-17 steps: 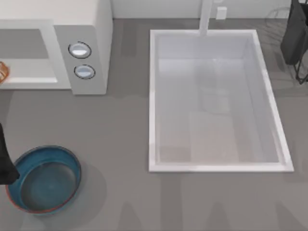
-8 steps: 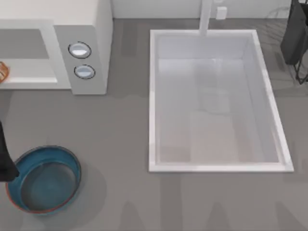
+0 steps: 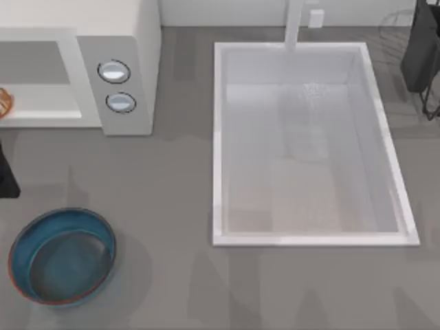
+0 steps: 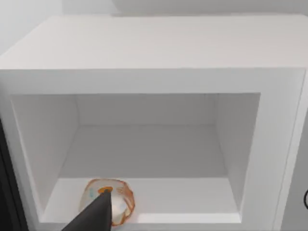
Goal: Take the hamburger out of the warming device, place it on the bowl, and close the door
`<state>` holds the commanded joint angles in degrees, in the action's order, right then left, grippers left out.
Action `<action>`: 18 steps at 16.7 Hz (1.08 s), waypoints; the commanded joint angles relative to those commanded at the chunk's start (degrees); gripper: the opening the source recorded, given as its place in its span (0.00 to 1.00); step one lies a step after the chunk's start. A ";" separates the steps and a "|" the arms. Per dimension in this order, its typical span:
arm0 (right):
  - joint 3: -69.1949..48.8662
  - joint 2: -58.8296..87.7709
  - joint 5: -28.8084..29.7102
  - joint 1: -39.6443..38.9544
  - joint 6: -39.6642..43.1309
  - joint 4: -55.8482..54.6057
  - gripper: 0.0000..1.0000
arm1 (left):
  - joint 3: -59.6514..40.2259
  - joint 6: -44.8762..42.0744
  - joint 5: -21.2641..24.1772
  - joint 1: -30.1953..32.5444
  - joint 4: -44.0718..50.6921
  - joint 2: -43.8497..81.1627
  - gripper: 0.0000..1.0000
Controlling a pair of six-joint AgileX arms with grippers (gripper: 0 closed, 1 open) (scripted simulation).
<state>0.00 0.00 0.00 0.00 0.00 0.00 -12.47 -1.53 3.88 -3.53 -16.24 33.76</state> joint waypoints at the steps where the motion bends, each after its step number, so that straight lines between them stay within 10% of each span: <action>1: 0.00 0.00 0.00 0.00 0.00 0.00 1.00 | -1.97 -0.24 0.61 -0.56 -2.57 5.34 1.00; 18: 0.00 0.00 0.00 0.00 0.00 0.00 1.00 | -35.56 -4.33 11.04 -9.98 -46.26 96.10 1.00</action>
<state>0.00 0.00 0.00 0.00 0.00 0.00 -48.03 -5.86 14.92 -13.51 -62.50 129.86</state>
